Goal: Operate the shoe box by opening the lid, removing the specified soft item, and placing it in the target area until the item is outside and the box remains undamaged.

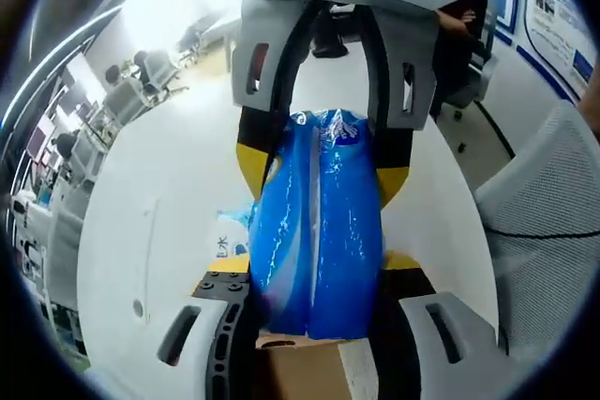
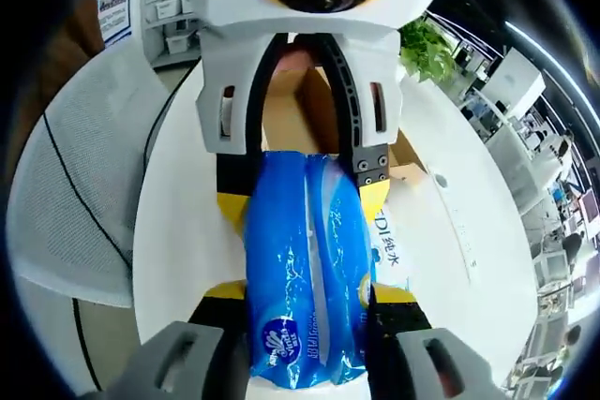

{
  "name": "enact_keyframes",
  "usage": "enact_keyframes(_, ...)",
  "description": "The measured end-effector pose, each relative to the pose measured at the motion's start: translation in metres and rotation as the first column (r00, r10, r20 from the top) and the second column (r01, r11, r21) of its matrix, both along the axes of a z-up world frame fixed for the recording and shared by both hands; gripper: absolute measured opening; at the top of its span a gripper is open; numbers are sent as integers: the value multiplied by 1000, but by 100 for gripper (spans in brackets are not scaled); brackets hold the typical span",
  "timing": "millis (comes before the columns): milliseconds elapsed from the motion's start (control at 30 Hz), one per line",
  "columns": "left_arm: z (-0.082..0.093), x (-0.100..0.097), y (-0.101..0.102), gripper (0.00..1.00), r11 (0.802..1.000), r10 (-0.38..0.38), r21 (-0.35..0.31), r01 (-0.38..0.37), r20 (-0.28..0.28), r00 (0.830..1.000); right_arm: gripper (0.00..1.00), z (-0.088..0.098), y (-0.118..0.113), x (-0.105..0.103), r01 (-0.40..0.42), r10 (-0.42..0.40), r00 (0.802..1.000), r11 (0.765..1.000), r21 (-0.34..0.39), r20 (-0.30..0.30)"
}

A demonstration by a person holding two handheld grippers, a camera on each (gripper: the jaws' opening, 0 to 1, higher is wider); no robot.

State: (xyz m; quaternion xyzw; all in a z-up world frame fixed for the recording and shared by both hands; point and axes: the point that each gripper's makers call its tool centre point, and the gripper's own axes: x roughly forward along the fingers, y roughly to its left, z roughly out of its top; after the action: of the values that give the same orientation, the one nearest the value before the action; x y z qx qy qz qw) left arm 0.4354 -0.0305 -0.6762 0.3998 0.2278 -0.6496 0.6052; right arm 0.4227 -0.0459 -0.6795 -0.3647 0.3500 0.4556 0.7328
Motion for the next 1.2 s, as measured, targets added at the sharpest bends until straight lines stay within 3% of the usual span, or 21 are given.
enact_keyframes(333,-5,6,-26,46,999,24,-30,-24,-7,1000,43,-4,-27,7,-26,25,999,999,-24,-21)
enact_keyframes(633,-4,24,-53,46,994,79,-76,-79,-11,997,44,-1,-49,21,-52,50,998,996,-71,-30)
enact_keyframes(1200,-21,48,-101,46,991,100,-91,-101,-21,995,44,-20,-97,46,-49,42,997,992,-119,-63)
